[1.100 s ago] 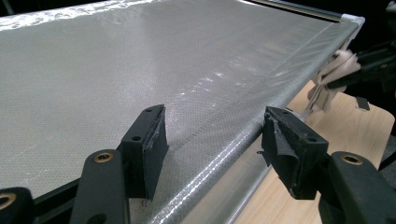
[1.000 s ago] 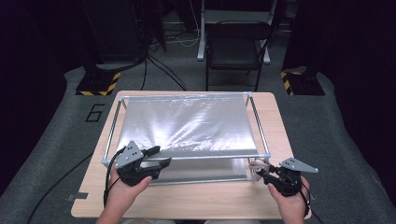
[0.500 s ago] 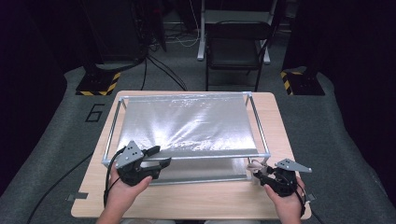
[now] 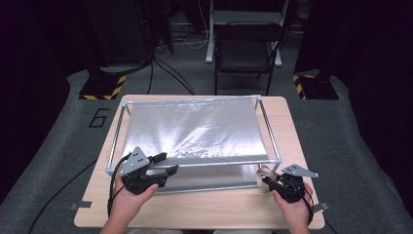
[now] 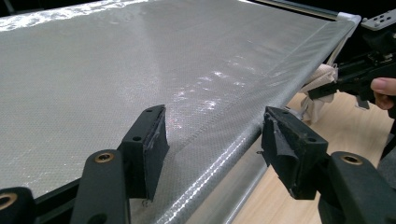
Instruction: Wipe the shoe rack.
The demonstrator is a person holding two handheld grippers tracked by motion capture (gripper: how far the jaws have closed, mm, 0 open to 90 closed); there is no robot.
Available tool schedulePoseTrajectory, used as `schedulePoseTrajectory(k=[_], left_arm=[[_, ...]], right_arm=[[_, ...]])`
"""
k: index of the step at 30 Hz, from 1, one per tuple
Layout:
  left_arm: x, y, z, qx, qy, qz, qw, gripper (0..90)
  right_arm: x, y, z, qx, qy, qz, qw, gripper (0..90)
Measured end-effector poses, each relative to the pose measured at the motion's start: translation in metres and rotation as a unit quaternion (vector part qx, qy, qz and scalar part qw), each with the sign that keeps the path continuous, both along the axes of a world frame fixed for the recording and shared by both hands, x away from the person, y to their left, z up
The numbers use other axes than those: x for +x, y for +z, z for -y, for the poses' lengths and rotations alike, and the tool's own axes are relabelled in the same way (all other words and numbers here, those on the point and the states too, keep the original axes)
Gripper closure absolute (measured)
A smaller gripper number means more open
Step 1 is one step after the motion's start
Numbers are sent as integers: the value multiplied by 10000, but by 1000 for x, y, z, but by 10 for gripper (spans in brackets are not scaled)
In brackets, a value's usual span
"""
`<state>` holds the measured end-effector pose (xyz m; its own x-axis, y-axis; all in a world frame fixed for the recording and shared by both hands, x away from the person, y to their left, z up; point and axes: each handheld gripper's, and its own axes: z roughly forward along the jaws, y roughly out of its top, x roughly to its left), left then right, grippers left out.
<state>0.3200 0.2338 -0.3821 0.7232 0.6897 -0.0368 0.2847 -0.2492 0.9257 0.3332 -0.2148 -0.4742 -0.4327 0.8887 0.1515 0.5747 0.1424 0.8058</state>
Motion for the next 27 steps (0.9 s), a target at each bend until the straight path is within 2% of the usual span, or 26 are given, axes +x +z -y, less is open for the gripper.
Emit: schedulePoseTrajectory(k=[2,5,10,11,22,27], left_arm=[[-2,1,-2,-3,9,-9,10000,406],[-7,2,-9,92,206,57,9997,351],[-13,2,-18,210,288,109,9993,346],[-15,2,-21,262,371,154,9988,346],[-10,-1,-23,184,334,192,9991,341],[-9,-3,-23,97,338,227,9991,341]], right_arm=[[-2,1,-1,-42,-34,-12,10000,659],[-3,1,0,-79,-53,18,10000,666],[-4,1,4,-129,-115,7,9999,669],[-5,1,6,-85,-180,-9,9998,669],[-14,1,16,-91,-195,-9,9998,666],[-16,-3,21,86,-194,0,9998,648]])
